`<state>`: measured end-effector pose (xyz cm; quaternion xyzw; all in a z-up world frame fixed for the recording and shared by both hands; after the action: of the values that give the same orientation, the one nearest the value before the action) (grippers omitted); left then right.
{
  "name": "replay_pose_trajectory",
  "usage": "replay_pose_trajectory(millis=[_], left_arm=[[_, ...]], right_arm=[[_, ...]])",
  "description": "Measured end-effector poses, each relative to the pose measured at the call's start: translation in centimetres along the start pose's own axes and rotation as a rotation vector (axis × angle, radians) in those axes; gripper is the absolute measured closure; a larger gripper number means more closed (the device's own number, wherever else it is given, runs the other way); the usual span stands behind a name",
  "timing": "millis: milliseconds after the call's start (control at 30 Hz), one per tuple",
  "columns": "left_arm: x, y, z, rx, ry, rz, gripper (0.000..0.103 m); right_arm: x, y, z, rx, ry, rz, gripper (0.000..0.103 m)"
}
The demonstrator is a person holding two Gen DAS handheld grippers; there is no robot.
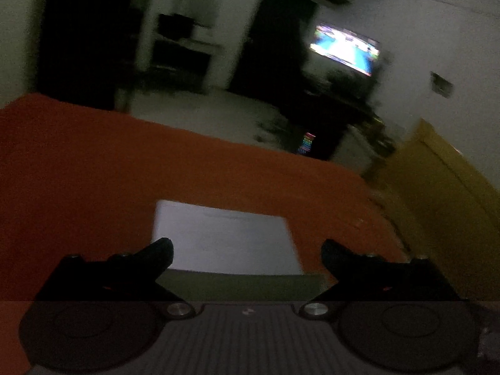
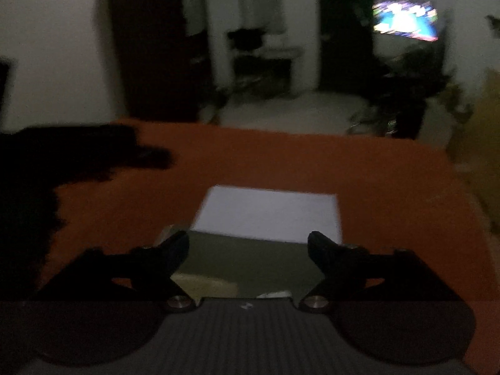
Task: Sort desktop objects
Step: 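Withdraw both tools from the box toward the white embossed lid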
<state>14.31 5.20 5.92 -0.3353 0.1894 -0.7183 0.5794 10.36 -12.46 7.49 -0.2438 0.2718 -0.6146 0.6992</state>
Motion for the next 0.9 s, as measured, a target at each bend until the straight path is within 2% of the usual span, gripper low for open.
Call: replay_pose_trajectory(millis=[133, 200, 267, 433, 600, 733, 900], left_arm=[[-1.5, 2.9, -3.1, -0.103, -0.032, 0.074, 0.000], [-1.6, 4.0, -4.4, -0.151, -0.038, 0.060, 0.000], [-1.8, 4.8, -5.2, -0.167, -0.010, 0.080, 0.000], [-1.8, 7.4, -5.7, -0.205, 0.049, 0.112, 0.000], [-2.1, 8.9, -3.9, -0.190, 0.108, 0.137, 0.000], [-3.4, 9.7, -3.0, -0.208, 0.087, 0.145, 0.000], [-5.2, 13.4, -0.7, -0.328, 0.029, 0.098, 0.000]], right_arm=[[1.6, 5.3, -1.9, -0.177, 0.055, 0.015, 0.014], [3.0, 7.6, -2.8, -0.263, 0.145, 0.024, 0.014], [4.2, 9.7, -3.7, -0.312, 0.254, 0.029, 0.014], [7.3, 13.3, -3.8, -0.317, 0.321, -0.058, 0.013], [10.2, 16.2, -2.8, -0.252, 0.317, -0.156, 0.007], [12.1, 17.7, -1.3, -0.273, 0.377, -0.106, 0.004], [14.3, 20.2, 2.1, -0.309, 0.358, -0.063, 0.002]])
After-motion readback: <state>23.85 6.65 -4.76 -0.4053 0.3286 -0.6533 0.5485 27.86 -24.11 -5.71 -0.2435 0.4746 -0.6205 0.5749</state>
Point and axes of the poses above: each gripper's, at about its wrist camera, not at the fingertips, and y roughly the way its jaws point, x to its right, z to its top, the point moved 7 cm from there along y, roughly the way its jaws point, and after that the axes turned 4 degrees about -x, right-handed, at the moved point
